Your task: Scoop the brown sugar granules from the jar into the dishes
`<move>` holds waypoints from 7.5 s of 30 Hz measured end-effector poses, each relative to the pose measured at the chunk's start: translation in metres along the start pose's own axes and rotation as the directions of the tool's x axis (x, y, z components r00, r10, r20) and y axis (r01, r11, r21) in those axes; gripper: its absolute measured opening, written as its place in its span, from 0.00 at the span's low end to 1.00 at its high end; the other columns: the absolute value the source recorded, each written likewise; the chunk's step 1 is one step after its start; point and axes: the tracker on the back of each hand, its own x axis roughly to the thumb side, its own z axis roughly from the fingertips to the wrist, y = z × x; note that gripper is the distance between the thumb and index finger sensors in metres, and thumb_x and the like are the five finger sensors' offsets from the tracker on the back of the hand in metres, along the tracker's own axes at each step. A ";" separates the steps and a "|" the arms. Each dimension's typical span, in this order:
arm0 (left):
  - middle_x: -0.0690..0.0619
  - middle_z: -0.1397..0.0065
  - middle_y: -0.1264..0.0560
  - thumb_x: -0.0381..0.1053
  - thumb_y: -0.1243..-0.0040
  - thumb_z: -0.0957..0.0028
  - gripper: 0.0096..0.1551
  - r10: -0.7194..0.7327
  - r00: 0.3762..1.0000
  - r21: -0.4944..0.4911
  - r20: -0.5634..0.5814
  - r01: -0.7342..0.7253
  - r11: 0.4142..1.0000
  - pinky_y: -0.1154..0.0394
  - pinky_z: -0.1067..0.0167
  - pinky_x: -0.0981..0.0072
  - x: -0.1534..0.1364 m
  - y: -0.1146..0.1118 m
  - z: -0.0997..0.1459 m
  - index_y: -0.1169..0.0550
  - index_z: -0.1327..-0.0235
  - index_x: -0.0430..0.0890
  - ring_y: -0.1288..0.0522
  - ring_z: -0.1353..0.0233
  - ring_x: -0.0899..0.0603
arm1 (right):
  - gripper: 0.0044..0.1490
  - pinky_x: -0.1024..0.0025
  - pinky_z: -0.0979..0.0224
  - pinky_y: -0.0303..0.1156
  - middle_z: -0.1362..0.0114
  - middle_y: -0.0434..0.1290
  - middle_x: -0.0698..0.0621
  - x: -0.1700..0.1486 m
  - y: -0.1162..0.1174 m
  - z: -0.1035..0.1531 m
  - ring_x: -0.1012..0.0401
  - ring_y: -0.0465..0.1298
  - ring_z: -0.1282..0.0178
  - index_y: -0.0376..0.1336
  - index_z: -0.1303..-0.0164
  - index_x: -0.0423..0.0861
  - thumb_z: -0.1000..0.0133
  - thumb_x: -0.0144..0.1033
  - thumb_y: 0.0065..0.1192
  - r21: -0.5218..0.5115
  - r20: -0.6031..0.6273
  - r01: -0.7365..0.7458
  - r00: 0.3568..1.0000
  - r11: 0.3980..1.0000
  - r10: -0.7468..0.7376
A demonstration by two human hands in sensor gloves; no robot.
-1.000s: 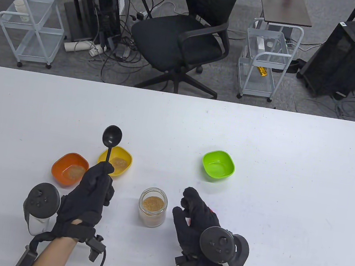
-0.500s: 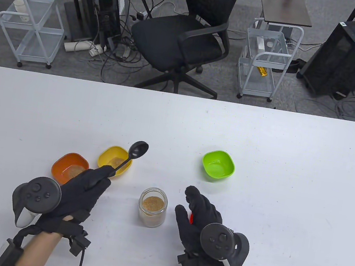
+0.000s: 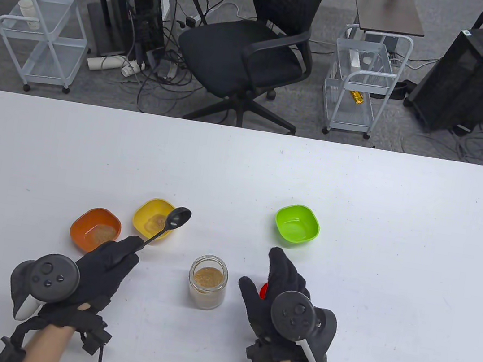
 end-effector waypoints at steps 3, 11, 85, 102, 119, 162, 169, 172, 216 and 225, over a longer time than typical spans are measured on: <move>0.49 0.40 0.20 0.54 0.40 0.32 0.25 -0.045 0.999 0.012 0.009 0.044 0.999 0.18 0.49 0.51 0.005 -0.001 0.000 0.26 0.23 0.50 0.17 0.52 0.43 | 0.68 0.26 0.23 0.56 0.12 0.51 0.27 -0.004 -0.004 -0.017 0.25 0.58 0.21 0.39 0.16 0.29 0.43 0.66 0.60 0.028 -0.065 -0.079 0.995 0.997 0.080; 0.50 0.41 0.20 0.54 0.40 0.32 0.25 -0.103 0.995 0.012 0.016 0.102 0.995 0.17 0.50 0.52 0.013 -0.007 0.001 0.26 0.23 0.50 0.17 0.52 0.44 | 0.76 0.23 0.22 0.52 0.11 0.42 0.22 -0.022 0.004 -0.074 0.20 0.50 0.19 0.34 0.16 0.26 0.47 0.70 0.60 0.197 -0.173 -0.202 0.956 0.959 0.237; 0.50 0.42 0.19 0.55 0.40 0.33 0.26 -0.160 0.987 -0.038 0.003 0.160 0.986 0.16 0.52 0.53 0.015 -0.010 -0.002 0.23 0.26 0.46 0.16 0.54 0.45 | 0.80 0.33 0.23 0.63 0.12 0.48 0.23 0.011 -0.026 0.009 0.35 0.67 0.26 0.41 0.16 0.23 0.52 0.69 0.74 0.262 -0.030 -0.141 0.988 0.955 0.154; 0.49 0.45 0.17 0.54 0.37 0.35 0.26 -0.192 0.980 -0.063 0.044 0.194 0.979 0.14 0.56 0.54 0.020 -0.006 0.001 0.21 0.28 0.43 0.14 0.57 0.46 | 0.78 0.30 0.25 0.64 0.15 0.54 0.26 -0.014 -0.002 0.018 0.34 0.69 0.27 0.43 0.15 0.27 0.52 0.68 0.75 0.215 -0.064 -0.041 0.996 0.976 0.055; 0.49 0.44 0.17 0.54 0.41 0.33 0.26 -0.553 0.792 -0.308 0.260 0.611 0.729 0.15 0.55 0.54 0.085 0.030 -0.031 0.23 0.25 0.46 0.15 0.57 0.45 | 0.77 0.31 0.24 0.63 0.15 0.53 0.26 -0.017 0.001 0.018 0.34 0.68 0.27 0.43 0.15 0.27 0.51 0.68 0.74 0.229 -0.078 -0.043 0.995 0.972 0.063; 0.51 0.48 0.13 0.55 0.35 0.35 0.24 -0.613 0.739 -0.757 0.280 0.562 0.333 0.14 0.62 0.58 0.152 -0.034 -0.113 0.21 0.28 0.49 0.14 0.63 0.48 | 0.76 0.31 0.26 0.64 0.15 0.53 0.26 -0.020 0.003 0.016 0.33 0.68 0.29 0.43 0.15 0.27 0.51 0.68 0.73 0.237 -0.064 -0.020 0.997 0.971 0.037; 0.52 0.50 0.12 0.55 0.35 0.36 0.24 -0.465 0.877 -0.839 0.126 0.344 0.421 0.12 0.65 0.60 0.121 -0.018 -0.119 0.19 0.30 0.47 0.13 0.65 0.50 | 0.76 0.31 0.26 0.64 0.15 0.53 0.26 -0.020 0.003 0.015 0.34 0.68 0.29 0.43 0.16 0.27 0.51 0.68 0.73 0.239 -0.066 -0.014 0.997 0.971 0.031; 0.52 0.51 0.12 0.55 0.35 0.36 0.24 -0.435 0.895 -0.845 0.102 0.308 0.437 0.12 0.66 0.60 0.116 -0.014 -0.118 0.19 0.30 0.47 0.13 0.66 0.50 | 0.76 0.31 0.26 0.64 0.15 0.53 0.26 -0.021 0.003 0.014 0.34 0.68 0.29 0.43 0.16 0.27 0.51 0.68 0.73 0.239 -0.068 -0.010 0.997 0.971 0.028; 0.51 0.48 0.14 0.55 0.38 0.35 0.25 -0.403 0.844 -0.489 0.353 0.534 0.690 0.14 0.62 0.59 0.158 -0.017 -0.078 0.21 0.28 0.46 0.14 0.63 0.49 | 0.76 0.32 0.26 0.64 0.15 0.54 0.27 -0.018 0.007 0.016 0.35 0.69 0.29 0.44 0.16 0.28 0.52 0.69 0.73 0.223 0.002 -0.012 1.000 0.975 0.012; 0.51 0.43 0.16 0.55 0.37 0.35 0.25 -0.533 0.716 -0.195 0.451 0.662 0.724 0.15 0.55 0.54 0.161 -0.033 -0.046 0.22 0.28 0.49 0.15 0.57 0.46 | 0.76 0.32 0.25 0.63 0.14 0.52 0.27 -0.021 0.005 0.016 0.34 0.67 0.27 0.42 0.16 0.28 0.51 0.68 0.73 0.195 -0.022 0.064 0.998 0.979 -0.061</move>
